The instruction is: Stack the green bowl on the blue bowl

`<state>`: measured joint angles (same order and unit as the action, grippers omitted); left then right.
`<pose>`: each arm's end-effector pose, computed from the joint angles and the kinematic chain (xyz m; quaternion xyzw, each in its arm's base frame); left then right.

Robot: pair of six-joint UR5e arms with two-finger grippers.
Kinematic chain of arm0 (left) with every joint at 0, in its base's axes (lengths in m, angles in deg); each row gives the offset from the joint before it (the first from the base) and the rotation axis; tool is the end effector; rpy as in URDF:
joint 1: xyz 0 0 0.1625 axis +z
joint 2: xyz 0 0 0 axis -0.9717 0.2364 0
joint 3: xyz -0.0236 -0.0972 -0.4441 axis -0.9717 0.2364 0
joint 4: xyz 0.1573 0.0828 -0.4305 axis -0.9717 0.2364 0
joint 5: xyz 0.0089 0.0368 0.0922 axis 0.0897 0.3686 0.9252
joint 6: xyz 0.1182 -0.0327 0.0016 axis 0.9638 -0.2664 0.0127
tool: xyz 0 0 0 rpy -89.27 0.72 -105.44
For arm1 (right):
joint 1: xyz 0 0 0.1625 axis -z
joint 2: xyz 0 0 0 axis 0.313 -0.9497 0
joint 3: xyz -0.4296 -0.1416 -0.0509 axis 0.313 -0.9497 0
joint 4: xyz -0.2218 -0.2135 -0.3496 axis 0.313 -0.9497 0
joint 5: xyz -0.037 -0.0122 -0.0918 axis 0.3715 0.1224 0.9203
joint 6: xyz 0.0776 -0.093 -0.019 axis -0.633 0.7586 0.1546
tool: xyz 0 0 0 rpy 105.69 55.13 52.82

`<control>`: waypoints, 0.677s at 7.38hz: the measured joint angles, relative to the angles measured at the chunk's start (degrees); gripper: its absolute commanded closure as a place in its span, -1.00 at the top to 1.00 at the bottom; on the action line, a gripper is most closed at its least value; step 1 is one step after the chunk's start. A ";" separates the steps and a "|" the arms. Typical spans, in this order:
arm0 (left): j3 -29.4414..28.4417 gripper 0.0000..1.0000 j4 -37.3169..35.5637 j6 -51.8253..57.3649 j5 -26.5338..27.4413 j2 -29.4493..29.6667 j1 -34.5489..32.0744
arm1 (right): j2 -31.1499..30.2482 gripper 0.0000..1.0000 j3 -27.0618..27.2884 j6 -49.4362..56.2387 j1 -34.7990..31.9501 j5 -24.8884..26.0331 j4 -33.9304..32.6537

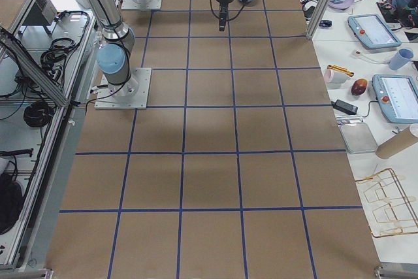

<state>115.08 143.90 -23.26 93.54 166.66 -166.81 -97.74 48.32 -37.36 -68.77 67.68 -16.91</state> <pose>-0.1344 -0.5432 0.5263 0.0017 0.9997 -0.0181 0.0140 0.1033 -0.5400 0.4771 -0.0482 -0.9988 -0.0057 0.0084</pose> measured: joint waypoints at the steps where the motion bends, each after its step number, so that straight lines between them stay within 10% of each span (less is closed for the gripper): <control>1: -0.01 1.00 0.19 0.13 0.05 -0.18 -0.02 | 0.00 1.00 -0.01 0.00 0.00 0.00 0.00; 5: -0.94 1.00 2.98 0.93 -0.02 -0.39 -0.04 | 0.00 1.00 -0.02 0.00 0.00 0.00 0.00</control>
<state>114.14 146.88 -22.33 93.52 166.27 -166.84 -97.74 48.29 -37.36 -68.77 67.69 -16.91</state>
